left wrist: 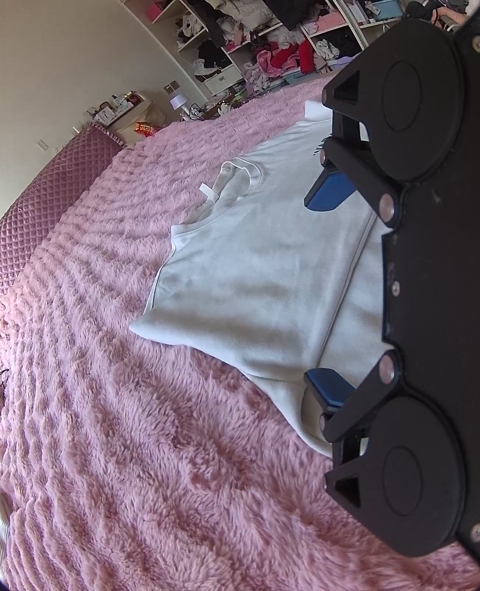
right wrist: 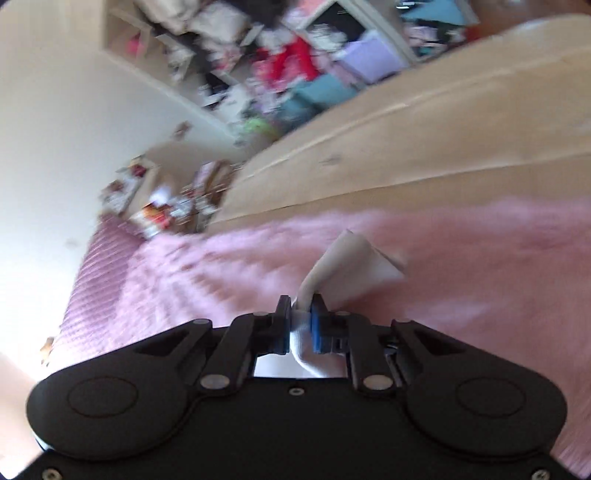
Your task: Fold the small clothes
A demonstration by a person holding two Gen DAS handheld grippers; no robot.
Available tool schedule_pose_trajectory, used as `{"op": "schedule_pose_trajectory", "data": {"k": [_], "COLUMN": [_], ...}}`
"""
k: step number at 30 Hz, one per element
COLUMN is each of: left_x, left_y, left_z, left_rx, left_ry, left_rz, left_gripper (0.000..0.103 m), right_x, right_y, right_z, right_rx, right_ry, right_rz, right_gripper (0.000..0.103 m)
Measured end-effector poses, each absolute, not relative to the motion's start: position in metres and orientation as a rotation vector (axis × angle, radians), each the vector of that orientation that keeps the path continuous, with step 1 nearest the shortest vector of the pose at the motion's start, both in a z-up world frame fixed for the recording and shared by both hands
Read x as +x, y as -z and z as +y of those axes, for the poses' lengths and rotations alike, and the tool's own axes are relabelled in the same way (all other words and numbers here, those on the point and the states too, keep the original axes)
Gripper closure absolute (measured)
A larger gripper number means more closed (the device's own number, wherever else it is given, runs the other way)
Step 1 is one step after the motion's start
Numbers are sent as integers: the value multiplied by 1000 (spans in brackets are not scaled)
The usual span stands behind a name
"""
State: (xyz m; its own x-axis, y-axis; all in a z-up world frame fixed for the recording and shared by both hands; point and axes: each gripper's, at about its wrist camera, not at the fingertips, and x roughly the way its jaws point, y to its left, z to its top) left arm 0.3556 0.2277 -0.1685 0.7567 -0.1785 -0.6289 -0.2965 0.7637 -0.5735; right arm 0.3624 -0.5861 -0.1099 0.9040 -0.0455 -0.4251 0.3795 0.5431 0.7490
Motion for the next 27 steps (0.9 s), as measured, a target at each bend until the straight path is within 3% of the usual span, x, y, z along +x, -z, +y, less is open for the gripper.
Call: {"op": "schedule_pose_trajectory", "data": {"k": [7, 13, 14, 16, 27], "left_x": [340, 331, 332, 336, 369], "left_y": [171, 167, 166, 167, 191], "left_z": [238, 242, 241, 237, 213], "left_rx": [-790, -908, -923, -939, -851], "left_ry": [-51, 0, 13, 38, -20], "left_rz": [704, 653, 649, 645, 711], "left_gripper": [7, 7, 7, 7, 16], "right_x": [374, 374, 373, 367, 372], "right_y": [40, 67, 77, 95, 134], "right_z": [-400, -185, -156, -122, -246], "right_rx": [893, 823, 780, 700, 701], "right_ry": [-359, -785, -811, -819, -456], "right_rz": [438, 674, 734, 810, 824], "right_gripper": [92, 88, 76, 68, 66]}}
